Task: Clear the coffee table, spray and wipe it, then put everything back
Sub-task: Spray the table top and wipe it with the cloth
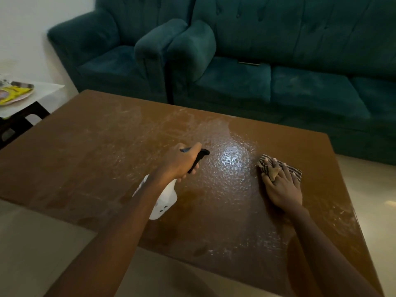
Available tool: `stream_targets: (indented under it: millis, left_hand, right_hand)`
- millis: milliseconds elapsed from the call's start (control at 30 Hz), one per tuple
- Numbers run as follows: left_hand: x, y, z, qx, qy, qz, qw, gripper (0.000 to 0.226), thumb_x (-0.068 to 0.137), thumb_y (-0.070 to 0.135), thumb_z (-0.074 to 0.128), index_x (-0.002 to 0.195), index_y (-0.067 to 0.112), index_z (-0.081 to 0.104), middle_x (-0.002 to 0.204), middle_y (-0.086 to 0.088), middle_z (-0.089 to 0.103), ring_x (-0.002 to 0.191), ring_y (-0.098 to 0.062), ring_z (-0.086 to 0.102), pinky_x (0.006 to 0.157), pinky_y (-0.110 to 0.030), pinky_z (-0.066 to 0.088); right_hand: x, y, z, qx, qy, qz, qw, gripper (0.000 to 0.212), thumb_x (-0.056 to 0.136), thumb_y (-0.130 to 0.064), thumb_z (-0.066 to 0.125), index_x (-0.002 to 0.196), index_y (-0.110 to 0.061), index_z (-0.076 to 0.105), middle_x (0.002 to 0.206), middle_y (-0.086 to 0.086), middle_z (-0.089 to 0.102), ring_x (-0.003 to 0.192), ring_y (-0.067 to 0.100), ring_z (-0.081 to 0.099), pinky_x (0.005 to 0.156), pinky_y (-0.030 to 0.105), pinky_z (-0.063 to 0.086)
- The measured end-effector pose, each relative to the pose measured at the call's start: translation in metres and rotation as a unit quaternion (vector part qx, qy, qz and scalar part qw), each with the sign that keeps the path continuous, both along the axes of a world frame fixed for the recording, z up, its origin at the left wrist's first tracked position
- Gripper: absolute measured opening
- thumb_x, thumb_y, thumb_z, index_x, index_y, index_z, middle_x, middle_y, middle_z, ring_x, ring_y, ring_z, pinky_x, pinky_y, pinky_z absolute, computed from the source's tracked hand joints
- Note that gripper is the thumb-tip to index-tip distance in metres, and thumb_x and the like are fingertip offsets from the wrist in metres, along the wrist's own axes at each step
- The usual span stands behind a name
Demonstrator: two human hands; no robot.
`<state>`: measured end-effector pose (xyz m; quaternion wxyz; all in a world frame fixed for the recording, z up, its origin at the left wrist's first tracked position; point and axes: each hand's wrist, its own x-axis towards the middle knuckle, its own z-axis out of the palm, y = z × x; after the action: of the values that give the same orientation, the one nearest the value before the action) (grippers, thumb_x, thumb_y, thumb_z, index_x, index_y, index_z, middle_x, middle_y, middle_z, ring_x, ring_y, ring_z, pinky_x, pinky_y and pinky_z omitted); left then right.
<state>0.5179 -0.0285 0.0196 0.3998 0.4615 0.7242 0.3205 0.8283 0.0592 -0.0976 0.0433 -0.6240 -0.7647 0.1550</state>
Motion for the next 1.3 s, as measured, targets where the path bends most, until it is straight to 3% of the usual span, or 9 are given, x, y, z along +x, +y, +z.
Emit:
stream_targets:
  millis: [233, 433, 567, 667, 767, 900, 1100, 1200, 1300]
  left_hand:
    - [-0.008, 0.0, -0.002, 0.043, -0.027, 0.026, 0.998, 0.055, 0.087, 0.061, 0.037, 0.077, 0.018, 0.07, 0.07, -0.001, 0.073, 0.034, -0.005, 0.047, 0.036, -0.018, 0.037]
    - [-0.018, -0.004, -0.01, 0.06, -0.021, 0.036, 0.997, 0.056, 0.103, 0.049, 0.035, 0.079, 0.014, 0.072, 0.072, -0.003, 0.074, 0.038, -0.01, 0.049, 0.038, -0.023, 0.04]
    - [-0.02, -0.004, -0.013, 0.051, -0.019, 0.043, 0.998, 0.056, 0.105, 0.045, 0.036, 0.078, 0.012, 0.073, 0.071, -0.003, 0.074, 0.037, -0.012, 0.049, 0.038, -0.022, 0.039]
    - [-0.023, -0.006, -0.015, 0.05, -0.038, 0.049, 0.997, 0.056, 0.104, 0.044, 0.037, 0.079, 0.01, 0.073, 0.074, -0.007, 0.075, 0.036, -0.01, 0.048, 0.039, -0.022, 0.039]
    - [-0.028, -0.007, -0.014, 0.048, -0.063, 0.046, 0.996, 0.059, 0.101, 0.05, 0.037, 0.078, 0.009, 0.073, 0.076, -0.01, 0.075, 0.036, -0.01, 0.048, 0.038, -0.023, 0.038]
    - [-0.034, -0.011, -0.012, 0.049, -0.075, 0.052, 0.995, 0.062, 0.088, 0.06, 0.036, 0.076, 0.012, 0.074, 0.072, -0.007, 0.074, 0.035, -0.011, 0.047, 0.038, -0.023, 0.037]
    - [-0.037, -0.012, -0.012, 0.056, -0.082, 0.03, 0.995, 0.059, 0.093, 0.054, 0.037, 0.074, 0.013, 0.074, 0.07, -0.005, 0.075, 0.037, -0.014, 0.049, 0.039, -0.025, 0.039]
    - [-0.04, -0.01, -0.013, 0.043, -0.076, 0.01, 0.996, 0.06, 0.091, 0.055, 0.036, 0.074, 0.013, 0.074, 0.07, -0.002, 0.075, 0.037, -0.014, 0.05, 0.039, -0.024, 0.04]
    - [-0.042, -0.007, -0.014, 0.035, -0.077, -0.002, 0.996, 0.06, 0.091, 0.056, 0.036, 0.074, 0.013, 0.074, 0.07, -0.002, 0.075, 0.036, -0.012, 0.049, 0.038, -0.024, 0.04]
  right_hand:
    - [-0.043, 0.059, 0.005, -0.015, -0.013, -0.051, 0.998, 0.065, 0.099, -0.063, 0.015, 0.158, -0.034, 0.011, 0.166, -0.005, -0.007, 0.151, 0.021, -0.011, 0.121, 0.049, -0.005]
    - [-0.141, 0.025, 0.005, 0.018, -0.038, 0.172, 0.984, 0.062, 0.099, -0.061, 0.016, 0.156, -0.036, 0.014, 0.165, -0.008, -0.006, 0.152, 0.02, -0.008, 0.117, 0.042, -0.01]
    - [-0.105, -0.037, -0.002, 0.038, -0.035, 0.27, 0.962, 0.057, 0.097, -0.062, 0.012, 0.153, -0.051, 0.003, 0.161, -0.02, -0.016, 0.149, 0.01, -0.02, 0.118, 0.034, -0.013]
    - [-0.051, -0.048, -0.004, 0.041, -0.037, 0.22, 0.974, 0.054, 0.094, -0.065, 0.008, 0.148, -0.057, 0.009, 0.159, -0.026, -0.019, 0.147, 0.005, -0.022, 0.117, 0.031, -0.012]
    - [-0.015, -0.015, -0.003, 0.034, -0.05, 0.102, 0.993, 0.064, 0.093, -0.066, 0.007, 0.153, -0.046, 0.011, 0.162, -0.02, -0.01, 0.148, 0.006, -0.015, 0.119, 0.035, -0.006]
    - [-0.051, 0.049, 0.003, 0.009, -0.063, 0.003, 0.998, 0.062, 0.099, -0.061, 0.017, 0.156, -0.039, 0.006, 0.165, -0.01, -0.007, 0.151, 0.016, -0.01, 0.121, 0.046, -0.004]
    - [-0.158, 0.026, 0.003, 0.013, -0.057, 0.163, 0.985, 0.062, 0.097, -0.064, 0.014, 0.155, -0.04, 0.015, 0.164, -0.011, -0.01, 0.151, 0.018, -0.011, 0.12, 0.044, -0.007]
    - [-0.143, -0.024, -0.001, 0.032, -0.031, 0.232, 0.972, 0.059, 0.095, -0.065, 0.01, 0.152, -0.052, 0.004, 0.161, -0.023, -0.015, 0.148, 0.007, -0.021, 0.118, 0.033, -0.014]
    - [-0.093, -0.048, -0.001, 0.033, -0.028, 0.207, 0.977, 0.053, 0.098, -0.062, 0.015, 0.149, -0.058, 0.001, 0.159, -0.027, -0.017, 0.146, 0.001, -0.022, 0.115, 0.026, -0.015]
